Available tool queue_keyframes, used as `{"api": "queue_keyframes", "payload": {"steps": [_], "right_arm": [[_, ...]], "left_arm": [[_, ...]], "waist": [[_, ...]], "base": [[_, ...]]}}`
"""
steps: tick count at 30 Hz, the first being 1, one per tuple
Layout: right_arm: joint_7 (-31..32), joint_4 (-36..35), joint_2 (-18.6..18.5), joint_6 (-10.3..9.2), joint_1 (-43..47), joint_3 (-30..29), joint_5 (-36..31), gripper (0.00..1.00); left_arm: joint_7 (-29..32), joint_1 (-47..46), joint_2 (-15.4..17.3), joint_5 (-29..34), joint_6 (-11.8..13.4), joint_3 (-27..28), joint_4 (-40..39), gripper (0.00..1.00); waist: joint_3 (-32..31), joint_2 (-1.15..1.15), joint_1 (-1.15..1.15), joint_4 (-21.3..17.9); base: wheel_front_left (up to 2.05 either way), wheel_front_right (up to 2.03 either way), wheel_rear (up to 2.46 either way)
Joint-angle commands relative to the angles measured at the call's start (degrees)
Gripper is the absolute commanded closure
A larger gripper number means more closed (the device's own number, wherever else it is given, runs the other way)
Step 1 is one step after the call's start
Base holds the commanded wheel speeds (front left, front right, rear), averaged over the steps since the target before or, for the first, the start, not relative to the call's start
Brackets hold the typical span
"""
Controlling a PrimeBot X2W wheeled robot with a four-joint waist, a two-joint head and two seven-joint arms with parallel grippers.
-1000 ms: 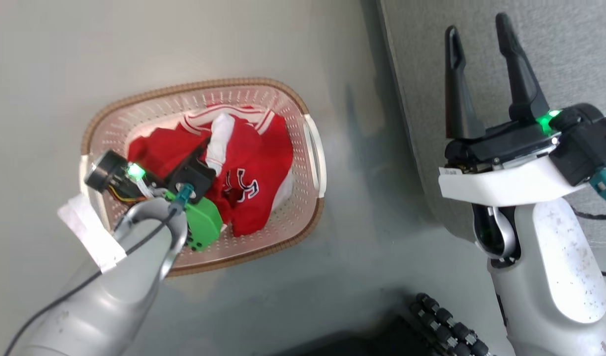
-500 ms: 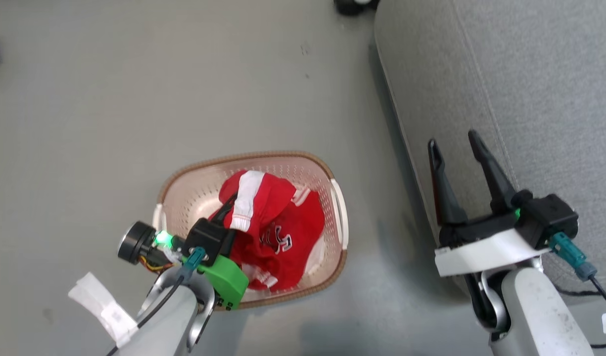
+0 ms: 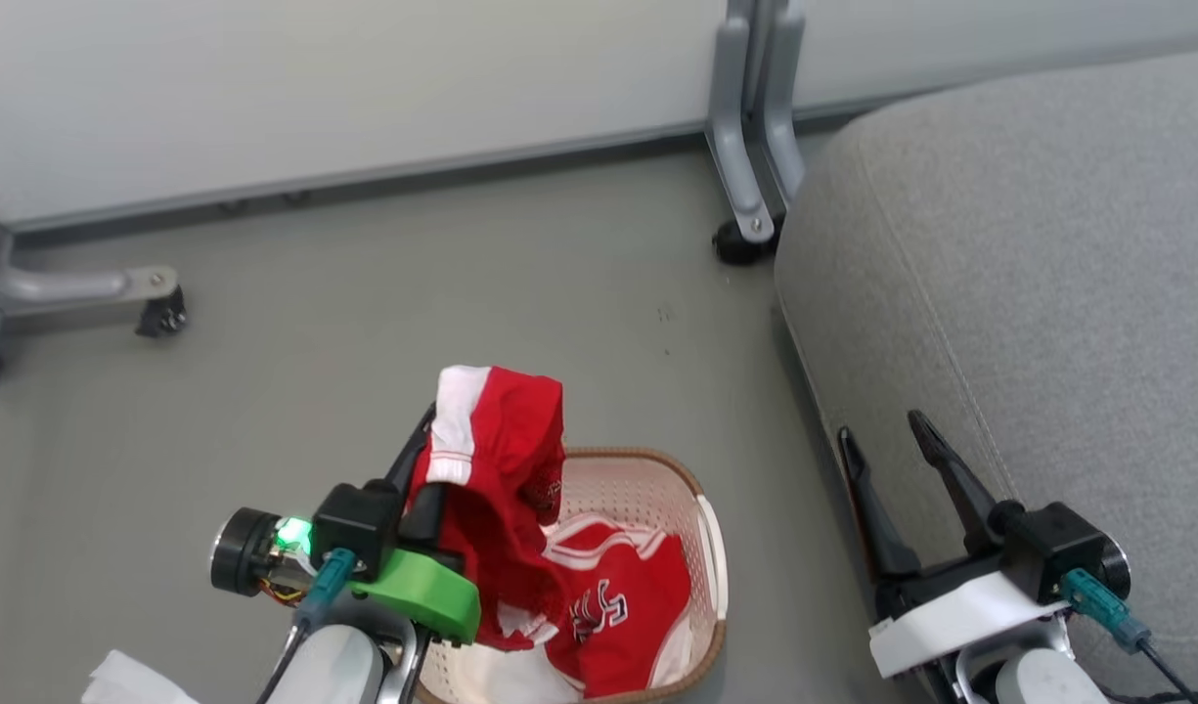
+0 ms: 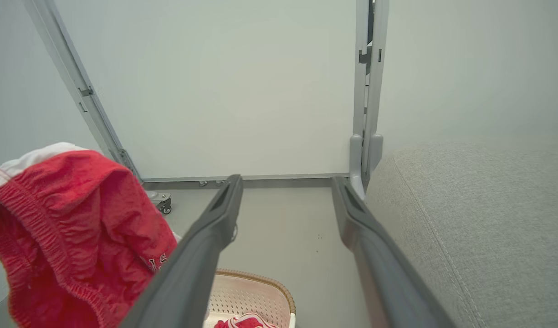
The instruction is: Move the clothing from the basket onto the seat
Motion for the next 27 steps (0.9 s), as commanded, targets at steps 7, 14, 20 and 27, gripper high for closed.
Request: {"api": "queue_keyframes", "payload": {"steps": [7, 14, 20, 27], "right_arm": [[-0.17, -0.37, -0.18, 0.0, 2.47, 1.9, 1.02, 0.0], [-0.17, 1.74, -0.5, 0.0, 0.76, 9.93, 1.78, 0.0], [-0.17, 4.75, 0.18, 0.0, -3.2, 19.73, 3.88, 0.0], [-0.17, 10.22, 1.58, 0.0, -7.64, 24.12, 4.83, 0.0]], "left_arm": [[-0.05, 3.27, -2.24, 1.21, -0.37, 4.14, -4.18, 1.0], [-0.05, -0.07, -4.03, 4.07, -1.95, 2.6, -4.86, 1.0], [-0.05, -4.32, -5.46, 5.04, -3.77, -1.35, -4.26, 1.0], [0.32, -9.08, -6.26, 3.88, -4.39, -6.57, -2.16, 1.0]], "waist": [[-7.52, 0.0, 0.01, 2.6], [-7.49, 0.0, 0.01, 3.15], [-7.04, 0.0, 0.01, 3.47], [-6.74, 0.0, 0.01, 3.29]], "base": [[0.0, 0.0, 0.0], [0.0, 0.0, 0.0], [0.0, 0.0, 0.0], [0.0, 0.0, 0.0]]}}
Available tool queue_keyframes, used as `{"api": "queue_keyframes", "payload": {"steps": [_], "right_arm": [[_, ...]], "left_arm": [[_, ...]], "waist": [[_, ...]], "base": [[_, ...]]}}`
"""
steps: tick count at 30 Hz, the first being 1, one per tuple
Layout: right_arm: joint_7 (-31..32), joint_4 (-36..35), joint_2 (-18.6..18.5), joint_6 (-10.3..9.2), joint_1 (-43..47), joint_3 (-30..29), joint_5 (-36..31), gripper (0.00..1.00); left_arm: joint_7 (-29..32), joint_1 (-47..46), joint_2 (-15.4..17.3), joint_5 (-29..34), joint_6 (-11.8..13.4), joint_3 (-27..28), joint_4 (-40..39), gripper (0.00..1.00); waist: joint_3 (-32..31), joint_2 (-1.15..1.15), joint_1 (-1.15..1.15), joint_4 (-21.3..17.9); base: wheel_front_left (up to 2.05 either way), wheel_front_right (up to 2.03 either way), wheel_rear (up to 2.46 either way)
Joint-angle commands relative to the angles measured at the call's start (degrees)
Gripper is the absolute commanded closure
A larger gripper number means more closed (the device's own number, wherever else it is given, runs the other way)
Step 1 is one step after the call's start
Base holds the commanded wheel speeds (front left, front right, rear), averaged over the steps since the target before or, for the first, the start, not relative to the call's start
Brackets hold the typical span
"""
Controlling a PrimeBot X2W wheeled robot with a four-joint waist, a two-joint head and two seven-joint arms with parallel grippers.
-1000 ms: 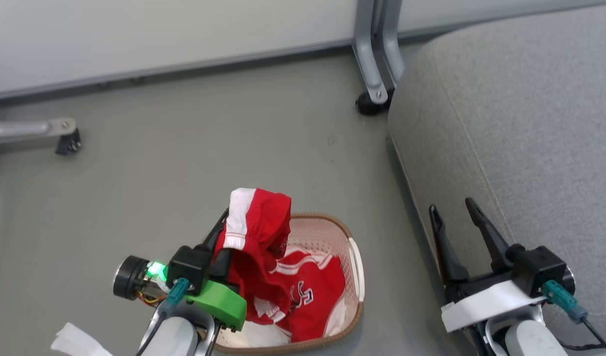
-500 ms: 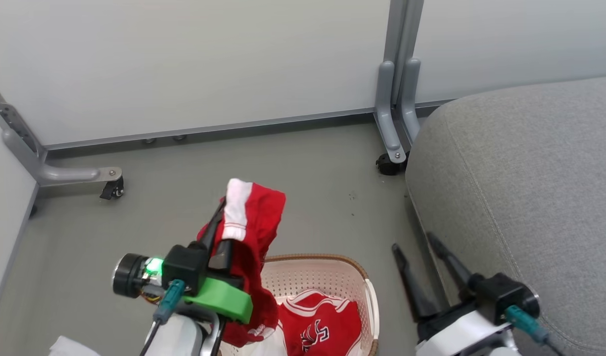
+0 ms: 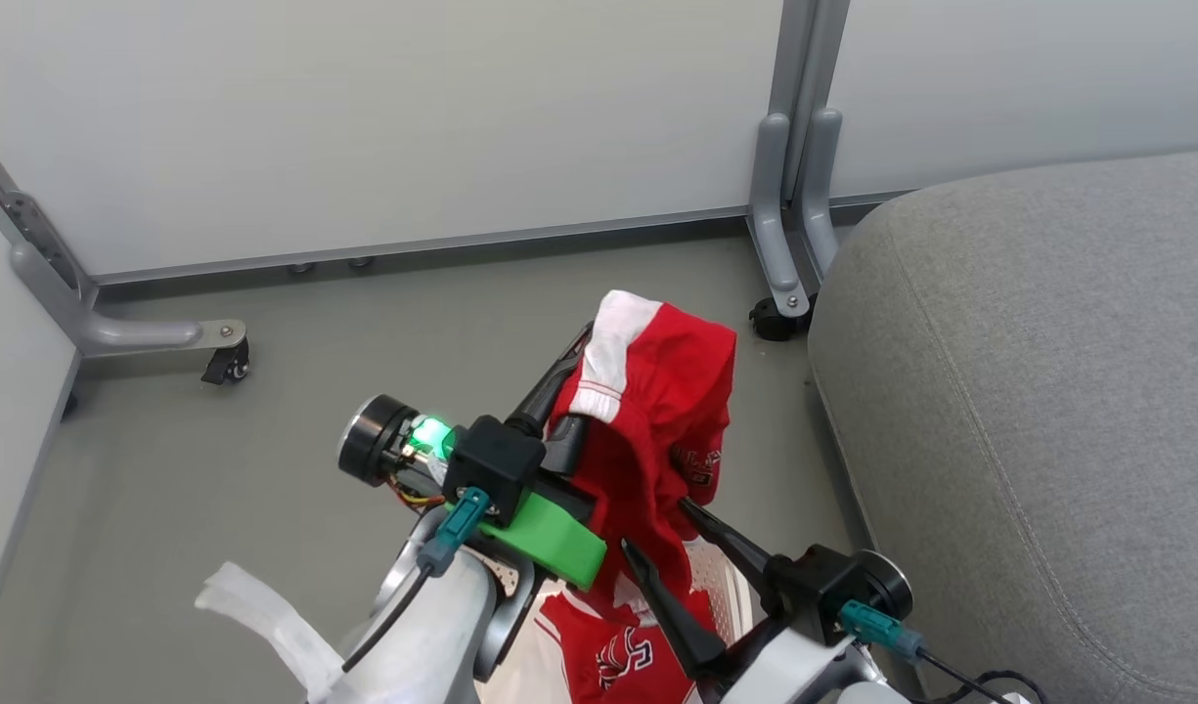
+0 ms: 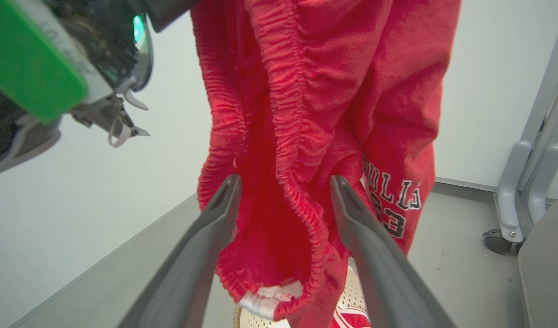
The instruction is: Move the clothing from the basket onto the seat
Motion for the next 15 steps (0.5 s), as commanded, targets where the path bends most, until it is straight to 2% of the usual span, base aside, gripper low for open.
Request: {"api": "queue_keyframes", "payload": {"steps": [1, 7, 15], "right_arm": [[-0.17, 0.97, 0.77, 0.0, -1.35, -0.23, 0.53, 0.0], [-0.17, 4.34, 1.92, 0.0, -3.91, -2.41, -0.12, 0.0], [-0.17, 4.3, 2.59, 0.0, -4.45, -6.05, -0.71, 0.0]], "left_arm": [[0.32, -1.17, -0.05, -1.1, -0.03, -1.02, 0.17, 1.0], [2.45, -3.17, -0.14, -2.88, 0.03, -7.21, -0.74, 1.0], [5.75, -4.11, -0.12, -3.31, 0.8, -12.61, 0.09, 1.0]], "waist": [[0.09, 0.0, 0.01, -0.16], [0.63, 0.0, 0.01, -0.5], [1.26, 0.0, 0.01, -0.4]], "base": [[0.0, 0.0, 0.0], [0.0, 0.0, 0.0], [0.0, 0.0, 0.0]]}}
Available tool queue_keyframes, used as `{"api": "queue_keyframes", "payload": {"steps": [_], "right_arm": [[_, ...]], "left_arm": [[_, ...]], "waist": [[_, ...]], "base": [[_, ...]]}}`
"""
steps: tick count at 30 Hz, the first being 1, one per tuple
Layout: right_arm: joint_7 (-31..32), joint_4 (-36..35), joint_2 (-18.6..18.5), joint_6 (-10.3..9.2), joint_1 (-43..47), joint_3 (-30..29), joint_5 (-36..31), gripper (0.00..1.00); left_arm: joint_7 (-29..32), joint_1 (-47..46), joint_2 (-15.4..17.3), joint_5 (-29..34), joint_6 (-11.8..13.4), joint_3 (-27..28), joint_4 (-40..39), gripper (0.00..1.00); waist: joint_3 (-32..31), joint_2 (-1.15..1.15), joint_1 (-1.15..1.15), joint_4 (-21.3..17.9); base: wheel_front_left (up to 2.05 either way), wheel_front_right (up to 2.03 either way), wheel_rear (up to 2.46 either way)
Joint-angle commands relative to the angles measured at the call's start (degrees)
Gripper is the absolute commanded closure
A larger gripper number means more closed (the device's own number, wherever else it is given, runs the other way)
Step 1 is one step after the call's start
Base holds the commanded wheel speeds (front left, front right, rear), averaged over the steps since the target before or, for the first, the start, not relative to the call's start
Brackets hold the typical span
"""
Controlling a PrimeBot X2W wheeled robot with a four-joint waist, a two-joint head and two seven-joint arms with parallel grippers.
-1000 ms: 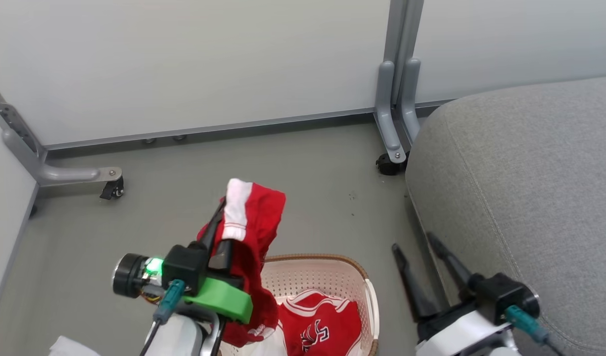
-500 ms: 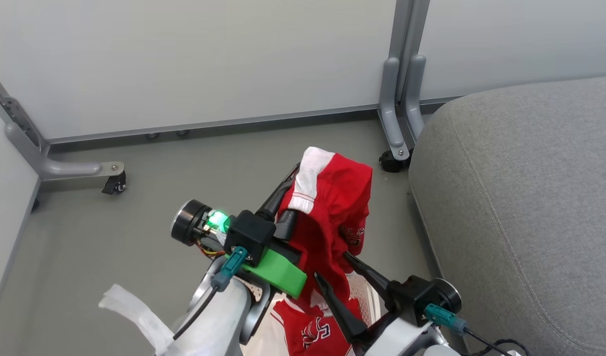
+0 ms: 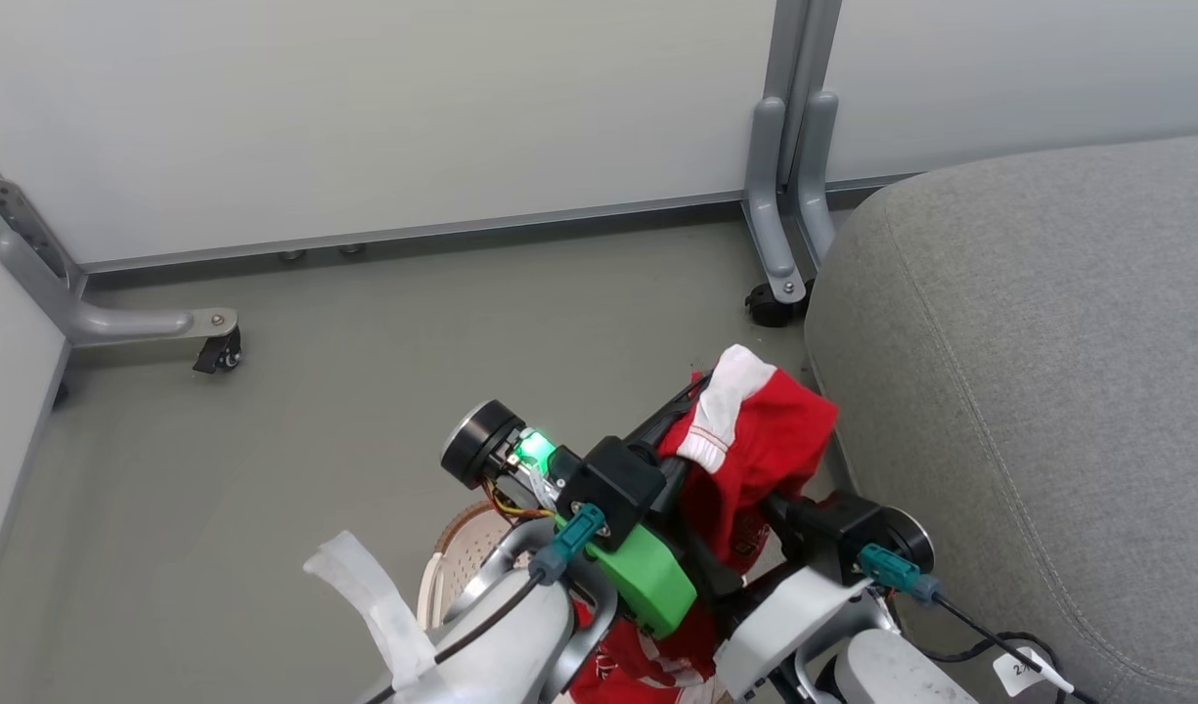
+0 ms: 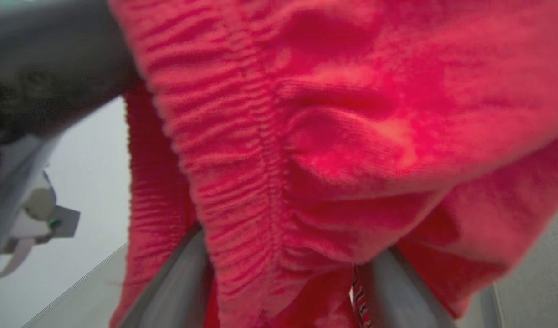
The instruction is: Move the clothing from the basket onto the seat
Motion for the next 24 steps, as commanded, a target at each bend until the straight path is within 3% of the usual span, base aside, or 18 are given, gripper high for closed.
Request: {"api": "queue_keyframes", "payload": {"steps": [1, 2, 3, 13, 20, 22, 24], "right_arm": [[-0.17, -0.26, -0.06, 0.0, -0.42, -0.59, 0.2, 0.17], [-0.17, -0.23, 0.0, 0.0, -0.37, -0.72, 0.48, 0.75], [-0.17, -0.1, 0.03, 0.0, -0.38, -0.71, 0.56, 1.0], [-0.17, 0.71, -0.71, 0.0, -0.86, 0.08, 2.93, 1.0], [-0.17, 0.31, -1.75, 0.0, 0.31, -0.79, 3.91, 1.0], [-0.17, 0.07, -1.82, 0.0, 0.67, -1.83, 4.04, 1.0], [-0.17, -0.24, -1.86, 0.0, 0.89, -2.49, 4.03, 1.0]], "left_arm": [[0.17, -0.53, 0.09, -0.41, 0.37, -0.3, 0.21, 1.0], [0.36, -0.57, 0.08, -0.64, 0.42, -0.48, 0.23, 1.0], [0.45, -0.64, 0.09, -0.75, 0.43, -0.64, 0.29, 1.0], [-0.57, -1.41, 1.28, -1.2, 0.35, -1.11, 1.62, 1.0], [-0.62, 0.61, 3.12, -2.73, -1.41, -1.52, 3.63, 1.0], [0.09, 1.23, 3.84, -3.44, -2.48, -2.11, 3.78, 0.75], [0.47, 1.54, 5.01, -3.85, -3.33, -2.74, 3.45, 0.39]], "waist": [[0.08, 0.0, 0.0, 0.06], [0.13, 0.0, 0.0, 0.1], [0.16, 0.0, 0.0, 0.14], [0.62, 0.0, 0.0, 0.38], [0.85, 0.0, 0.0, 0.29], [0.94, 0.0, 0.0, 0.25], [1.06, 0.0, 0.0, 0.25]], "base": [[0.0, 0.0, 0.0], [0.0, 0.0, 0.0], [0.0, 0.0, 0.0], [0.0, 0.0, 0.0], [0.0, 0.0, 0.0], [0.0, 0.0, 0.0], [0.0, 0.0, 0.0]]}}
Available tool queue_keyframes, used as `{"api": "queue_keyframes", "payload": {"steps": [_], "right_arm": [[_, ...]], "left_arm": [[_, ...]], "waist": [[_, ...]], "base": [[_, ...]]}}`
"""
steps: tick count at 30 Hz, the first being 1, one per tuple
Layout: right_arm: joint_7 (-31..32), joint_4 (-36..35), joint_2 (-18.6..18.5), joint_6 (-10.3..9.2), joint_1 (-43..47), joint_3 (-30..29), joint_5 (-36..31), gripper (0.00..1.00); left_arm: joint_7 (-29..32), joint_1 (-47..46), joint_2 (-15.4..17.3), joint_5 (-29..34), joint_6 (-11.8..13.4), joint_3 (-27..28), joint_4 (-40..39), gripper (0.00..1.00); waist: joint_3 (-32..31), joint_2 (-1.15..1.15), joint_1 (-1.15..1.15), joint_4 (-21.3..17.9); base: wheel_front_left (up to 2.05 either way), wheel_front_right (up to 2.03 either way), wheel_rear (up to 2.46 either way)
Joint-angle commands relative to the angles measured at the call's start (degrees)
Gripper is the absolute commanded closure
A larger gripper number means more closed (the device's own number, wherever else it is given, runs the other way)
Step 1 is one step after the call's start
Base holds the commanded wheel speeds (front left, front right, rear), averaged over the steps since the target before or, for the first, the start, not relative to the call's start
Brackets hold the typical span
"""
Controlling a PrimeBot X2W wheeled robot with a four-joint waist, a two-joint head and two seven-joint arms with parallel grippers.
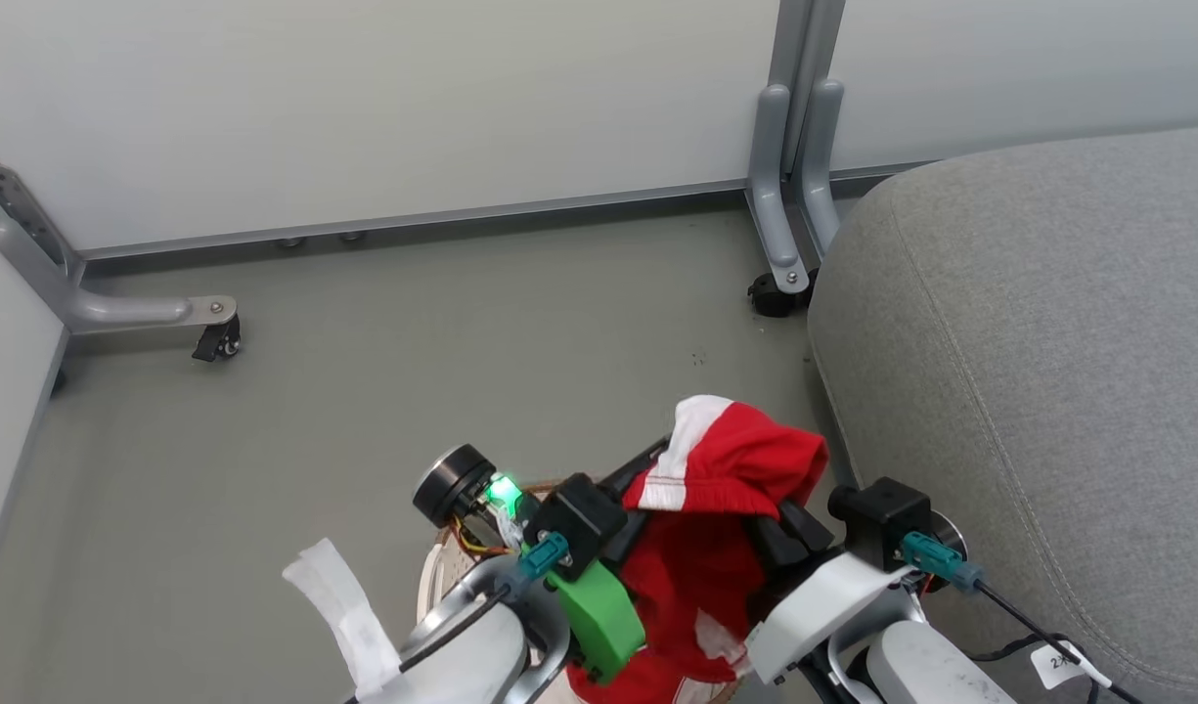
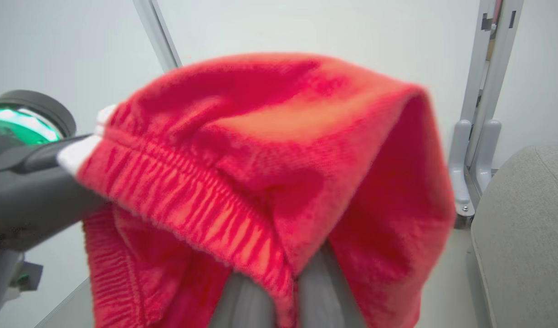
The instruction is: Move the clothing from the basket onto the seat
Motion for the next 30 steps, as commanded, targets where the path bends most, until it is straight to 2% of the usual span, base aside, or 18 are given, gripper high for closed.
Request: {"api": "queue_keyframes", "payload": {"steps": [1, 8, 14, 23, 30], "right_arm": [[-0.17, -0.49, -0.22, 0.0, 0.77, -0.55, 0.01, 1.0], [-0.17, -1.0, -0.53, 0.0, 0.95, -2.96, -0.49, 1.0], [-0.17, -1.07, -0.61, 0.0, 1.46, -4.58, -0.82, 1.0], [-0.17, -1.61, -0.68, 0.0, 3.66, -6.83, -1.01, 1.0], [-0.17, -3.89, -0.86, 0.0, 5.8, -8.44, -1.58, 1.0]], "left_arm": [[-0.33, 0.53, 1.12, -0.62, -0.8, -0.6, -0.62, 0.0], [-1.2, 0.93, 5.21, -4.34, -2.66, -4.19, -3.78, 0.0], [-3.87, 1.82, 7.43, -6.93, -2.7, -2.94, -6.03, 0.0], [-5.96, 6.07, 9.32, -8.24, 1.41, 0.59, -7.66, 0.0], [-6.36, 9.5, 9.8, -8.32, 3.56, 1.98, -8.5, 0.0]], "waist": [[0.14, 0.0, 0.0, -0.01], [1.16, 0.0, 0.0, 0.16], [1.71, 0.0, 0.0, 0.21], [0.7, 0.0, 0.0, -0.33], [-0.07, 0.0, 0.0, -1.92]], "base": [[0.0, 0.0, 0.0], [0.0, 0.0, 0.0], [0.0, 0.0, 0.0], [0.0, 0.0, 0.0], [0.0, 0.0, 0.0]]}}
